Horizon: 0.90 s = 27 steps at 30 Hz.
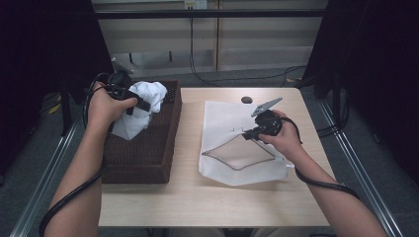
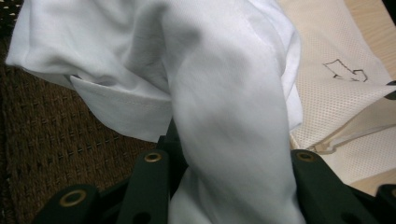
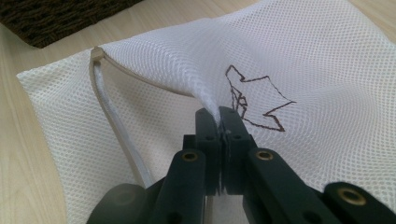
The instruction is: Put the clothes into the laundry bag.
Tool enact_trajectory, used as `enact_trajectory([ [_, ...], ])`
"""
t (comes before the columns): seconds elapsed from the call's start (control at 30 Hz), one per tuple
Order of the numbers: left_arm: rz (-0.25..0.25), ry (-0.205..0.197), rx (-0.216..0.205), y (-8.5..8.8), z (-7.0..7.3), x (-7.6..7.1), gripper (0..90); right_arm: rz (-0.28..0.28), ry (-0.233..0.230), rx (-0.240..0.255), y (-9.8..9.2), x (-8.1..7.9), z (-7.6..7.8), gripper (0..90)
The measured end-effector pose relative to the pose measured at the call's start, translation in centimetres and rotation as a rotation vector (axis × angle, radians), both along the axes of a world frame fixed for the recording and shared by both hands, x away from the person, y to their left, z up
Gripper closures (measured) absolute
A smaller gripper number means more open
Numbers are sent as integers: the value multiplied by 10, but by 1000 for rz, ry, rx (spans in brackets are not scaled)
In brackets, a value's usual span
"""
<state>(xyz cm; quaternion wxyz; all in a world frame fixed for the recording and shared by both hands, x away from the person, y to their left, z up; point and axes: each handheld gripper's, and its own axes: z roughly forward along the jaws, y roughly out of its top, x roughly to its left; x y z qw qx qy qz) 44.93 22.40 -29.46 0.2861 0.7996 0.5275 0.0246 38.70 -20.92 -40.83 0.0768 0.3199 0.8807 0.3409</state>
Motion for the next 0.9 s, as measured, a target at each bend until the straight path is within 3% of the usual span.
enact_trajectory([
  [0.57, -21, 26, -9, 0, 13, -5, 652, -1, -5, -10, 1, -1, 0, 884],
  [0.8, -37, 28, 19, 1, 19, -7, 652, -2, -5, -8, 2, -1, -1, 884],
  [0.9, -29, 22, 12, -1, 24, -9, 652, -4, -3, -10, 2, -1, 0, 884],
])
